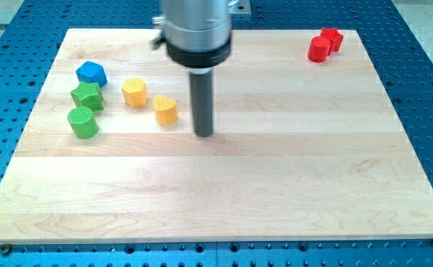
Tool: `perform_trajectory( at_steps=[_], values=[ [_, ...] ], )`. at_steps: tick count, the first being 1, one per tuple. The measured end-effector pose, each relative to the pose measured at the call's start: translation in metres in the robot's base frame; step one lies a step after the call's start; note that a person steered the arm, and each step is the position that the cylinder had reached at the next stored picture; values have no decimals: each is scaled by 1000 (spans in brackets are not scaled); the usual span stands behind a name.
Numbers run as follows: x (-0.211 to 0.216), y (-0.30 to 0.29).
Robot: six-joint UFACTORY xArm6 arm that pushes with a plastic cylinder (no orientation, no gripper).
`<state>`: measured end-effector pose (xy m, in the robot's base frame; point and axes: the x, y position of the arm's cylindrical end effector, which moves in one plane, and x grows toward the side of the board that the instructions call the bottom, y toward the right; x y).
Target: Move the blue triangle vertically above the yellow heart
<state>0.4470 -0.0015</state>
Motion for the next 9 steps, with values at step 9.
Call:
perform_trajectory(
  at_steps=[9],
  values=[
    [-145,-29]
  ],
)
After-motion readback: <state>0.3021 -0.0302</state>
